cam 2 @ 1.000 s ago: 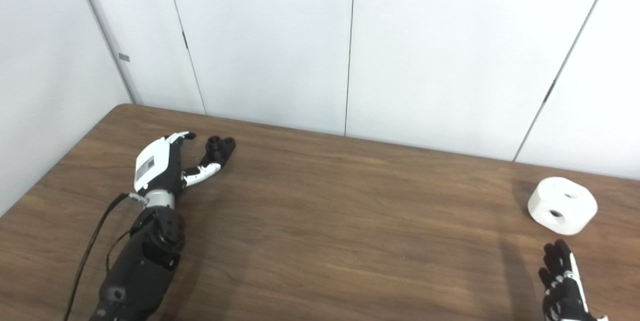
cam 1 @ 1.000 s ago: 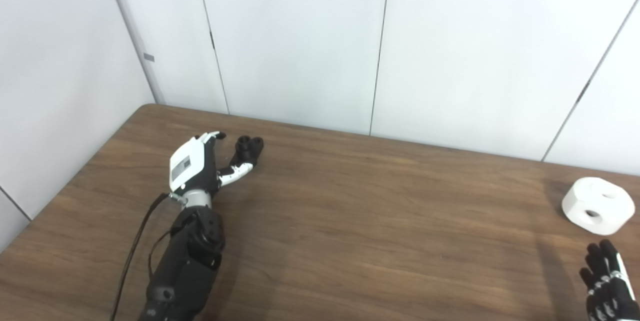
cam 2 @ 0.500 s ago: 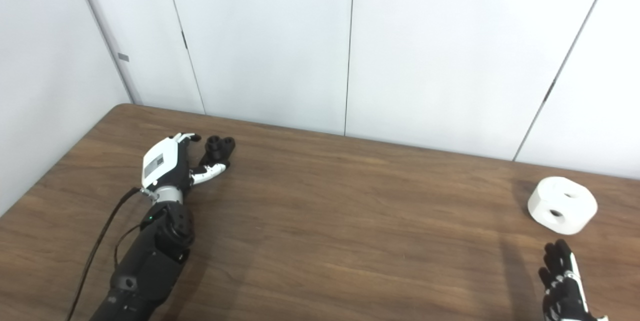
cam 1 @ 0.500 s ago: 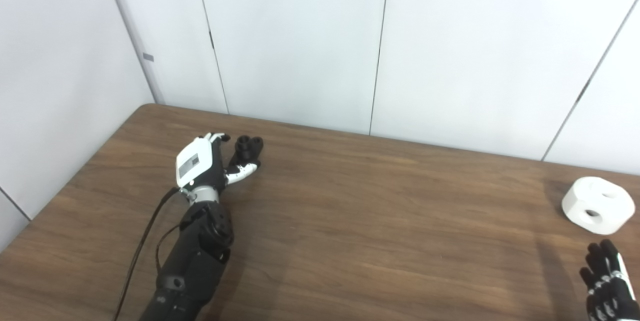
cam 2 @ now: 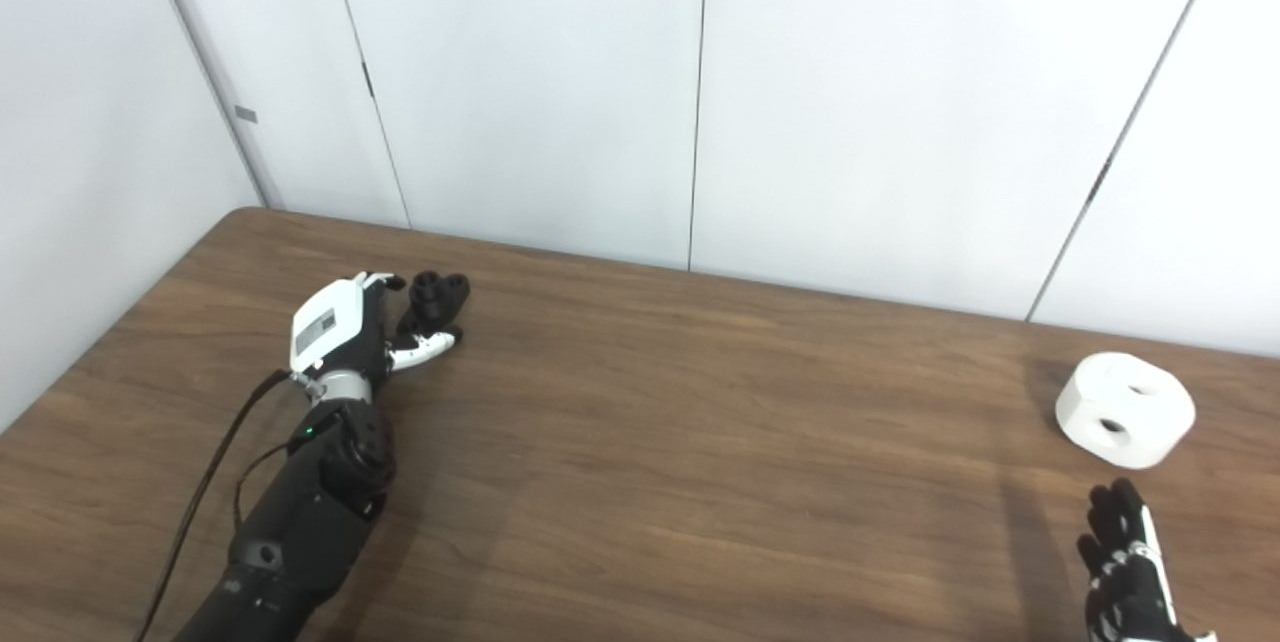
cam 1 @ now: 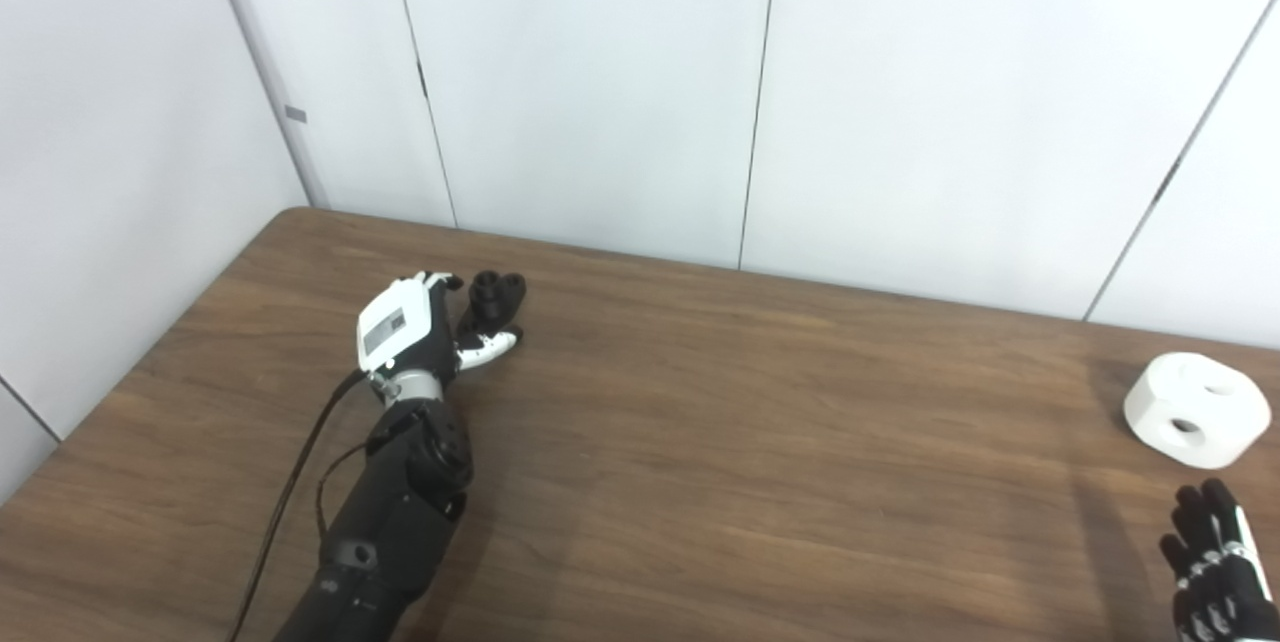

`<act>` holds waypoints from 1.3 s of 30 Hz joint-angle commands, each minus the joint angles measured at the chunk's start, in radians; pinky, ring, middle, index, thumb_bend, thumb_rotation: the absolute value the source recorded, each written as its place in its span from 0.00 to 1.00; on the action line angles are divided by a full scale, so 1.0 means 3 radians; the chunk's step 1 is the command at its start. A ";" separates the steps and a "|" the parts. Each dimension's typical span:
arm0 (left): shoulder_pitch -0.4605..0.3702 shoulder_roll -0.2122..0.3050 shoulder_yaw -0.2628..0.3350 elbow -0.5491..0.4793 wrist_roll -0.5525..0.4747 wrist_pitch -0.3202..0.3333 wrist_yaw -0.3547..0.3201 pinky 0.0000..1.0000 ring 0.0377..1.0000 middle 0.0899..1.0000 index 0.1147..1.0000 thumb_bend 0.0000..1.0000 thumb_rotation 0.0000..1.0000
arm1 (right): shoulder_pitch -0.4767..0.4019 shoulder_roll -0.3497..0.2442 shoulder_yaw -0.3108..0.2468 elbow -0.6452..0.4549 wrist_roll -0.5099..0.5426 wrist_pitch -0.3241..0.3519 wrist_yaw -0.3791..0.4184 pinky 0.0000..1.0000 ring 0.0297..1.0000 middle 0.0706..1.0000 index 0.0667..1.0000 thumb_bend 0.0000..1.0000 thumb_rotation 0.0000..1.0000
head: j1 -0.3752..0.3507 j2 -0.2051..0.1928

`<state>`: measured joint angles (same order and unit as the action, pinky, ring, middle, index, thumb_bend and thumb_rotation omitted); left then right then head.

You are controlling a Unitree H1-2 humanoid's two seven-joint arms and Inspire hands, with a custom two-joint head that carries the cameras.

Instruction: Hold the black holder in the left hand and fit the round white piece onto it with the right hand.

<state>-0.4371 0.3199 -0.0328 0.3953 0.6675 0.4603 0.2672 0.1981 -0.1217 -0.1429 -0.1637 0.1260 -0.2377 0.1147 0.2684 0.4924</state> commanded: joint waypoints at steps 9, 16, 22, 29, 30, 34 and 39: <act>-0.0170 0.0115 0.0000 0.0034 0.0185 0.0031 -0.0056 1.00 1.00 0.92 0.73 0.83 0.42 | 0.0333 0.0137 0.0065 0.0206 -0.0016 0.0054 -0.0046 1.00 1.00 0.97 1.00 0.63 1.00 | -0.0010 0.0027; -0.0166 0.0110 0.0039 0.0038 0.0241 0.0031 -0.0117 1.00 0.99 0.91 0.69 0.82 0.39 | 0.0347 0.0143 0.0064 0.0168 -0.0041 0.0087 -0.0059 1.00 1.00 0.97 0.99 0.62 1.00 | -0.0016 0.0045; -0.0157 0.0103 0.0042 0.0008 0.0264 0.0031 -0.0133 0.99 0.99 0.90 0.65 0.82 0.36 | 0.0350 0.0133 0.0058 0.0174 -0.0052 0.0079 -0.0053 1.00 1.00 0.97 0.99 0.63 1.00 | -0.0012 0.0057; -0.0166 0.0084 0.0064 0.0017 0.0253 0.0031 -0.0143 0.98 0.98 0.90 0.64 0.81 0.32 | 0.0353 0.0129 0.0057 0.0160 -0.0023 0.0078 -0.0037 1.00 1.00 0.98 1.00 0.62 1.00 | -0.0012 0.0075; -0.0166 0.0083 0.0067 0.0019 0.0244 0.0031 -0.0140 0.98 0.98 0.90 0.64 0.81 0.31 | 0.0354 0.0130 0.0056 0.0157 -0.0020 0.0083 -0.0037 1.00 1.00 0.97 1.00 0.62 1.00 | -0.0012 0.0075; -0.0162 0.0090 0.0062 0.0031 0.0231 0.0030 -0.0131 0.98 0.98 0.90 0.64 0.79 0.27 | 0.0368 0.0135 0.0061 0.0128 -0.0042 0.0099 -0.0048 1.00 1.00 0.96 1.00 0.61 1.00 | -0.0016 0.0082; -0.0155 0.0090 0.0062 0.0035 0.0125 0.0003 -0.0070 0.97 0.97 0.89 0.58 0.78 0.20 | 0.0376 0.0142 0.0059 0.0116 -0.0021 0.0110 -0.0045 1.00 1.00 0.97 1.00 0.61 1.00 | -0.0018 0.0085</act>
<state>-0.4517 0.3281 -0.0193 0.4143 0.7082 0.4592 0.2309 0.2038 -0.1183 -0.1422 -0.1776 0.1055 -0.2051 0.1115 0.2623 0.5170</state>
